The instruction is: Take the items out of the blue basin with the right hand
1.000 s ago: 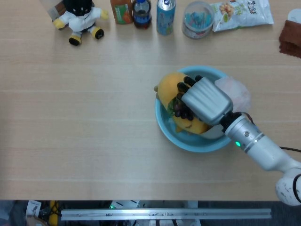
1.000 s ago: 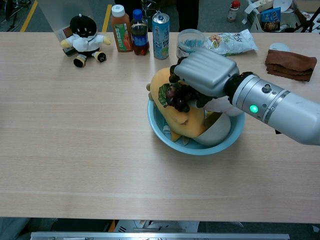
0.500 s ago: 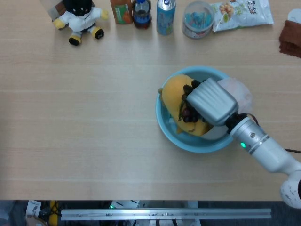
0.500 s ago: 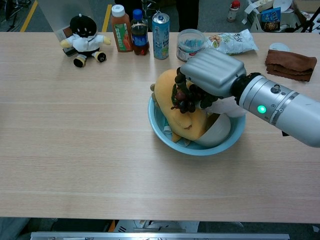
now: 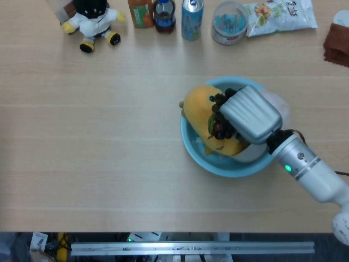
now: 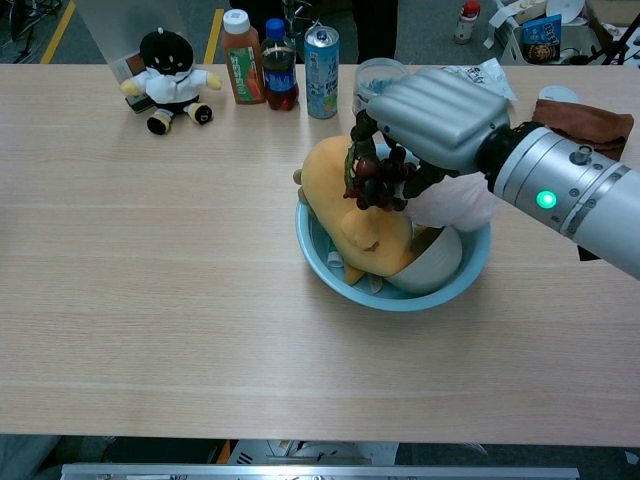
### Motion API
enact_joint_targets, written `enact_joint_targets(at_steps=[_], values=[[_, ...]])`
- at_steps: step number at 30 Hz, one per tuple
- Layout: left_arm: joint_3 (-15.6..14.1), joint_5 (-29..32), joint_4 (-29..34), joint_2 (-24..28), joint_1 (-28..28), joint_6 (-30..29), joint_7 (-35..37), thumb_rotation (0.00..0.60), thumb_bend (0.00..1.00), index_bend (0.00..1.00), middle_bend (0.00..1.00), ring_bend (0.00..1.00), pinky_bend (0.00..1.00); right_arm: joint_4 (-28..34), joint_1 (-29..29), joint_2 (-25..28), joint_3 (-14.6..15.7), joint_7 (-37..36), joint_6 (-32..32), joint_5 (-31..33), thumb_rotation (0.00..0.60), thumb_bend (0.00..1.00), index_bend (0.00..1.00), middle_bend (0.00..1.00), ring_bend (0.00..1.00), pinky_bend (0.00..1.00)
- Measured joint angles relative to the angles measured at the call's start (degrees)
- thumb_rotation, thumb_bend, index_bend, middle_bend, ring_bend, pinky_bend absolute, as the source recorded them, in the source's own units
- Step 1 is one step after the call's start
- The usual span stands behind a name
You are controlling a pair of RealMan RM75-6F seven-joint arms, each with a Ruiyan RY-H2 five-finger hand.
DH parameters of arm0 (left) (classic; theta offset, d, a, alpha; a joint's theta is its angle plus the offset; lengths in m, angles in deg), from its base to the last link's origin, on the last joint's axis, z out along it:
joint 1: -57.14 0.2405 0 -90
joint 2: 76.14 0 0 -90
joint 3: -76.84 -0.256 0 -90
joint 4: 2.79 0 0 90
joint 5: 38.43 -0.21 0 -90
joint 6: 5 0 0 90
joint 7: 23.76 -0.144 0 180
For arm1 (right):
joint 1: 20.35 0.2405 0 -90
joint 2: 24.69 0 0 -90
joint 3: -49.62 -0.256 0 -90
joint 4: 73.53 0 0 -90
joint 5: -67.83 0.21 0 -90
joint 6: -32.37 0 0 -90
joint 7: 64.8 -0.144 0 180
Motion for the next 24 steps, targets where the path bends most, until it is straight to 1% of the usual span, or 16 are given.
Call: enact_joint_targets(at_steps=[8, 15, 20, 24], values=[[0.0, -0.32, -0.52, 0.29, -0.01, 0.13, 0.78, 0.6, 0.37, 0.26, 0.26, 0.25, 0.26, 3.06, -0.93, 2.95, -1.88, -1.45, 1.94, -0.76, 0.6, 0.38, 0.67, 0.5, 0.48, 0.73], [-0.09, -0.71, -0.25, 0.56, -0.06, 0.12, 0.65, 0.6, 0.37, 0.26, 0.26, 0.25, 0.26, 4.49, -1.66, 6.81, -5.35, -3.63, 4.1, -0.11, 0.6, 0.38, 0.67, 0.5, 0.48, 0.73], [-0.16, -0.88, 0.12, 0.71, -0.1, 0.12, 0.32, 0.6, 0.37, 0.26, 0.26, 0.25, 0.26, 3.35, -1.74, 9.45, -8.06, -4.82, 4.77, 2.1, 0.6, 0.38, 0.67, 0.5, 0.48, 0.73], [-0.15, -0.82, 0.38, 0.81, -0.14, 0.14, 0.06, 0.6, 0.37, 0.26, 0.26, 0.25, 0.26, 0.75, -1.03, 10.0, -9.47, -4.98, 4.21, 4.52, 0.6, 0.38, 0.67, 0.5, 0.48, 0.73]])
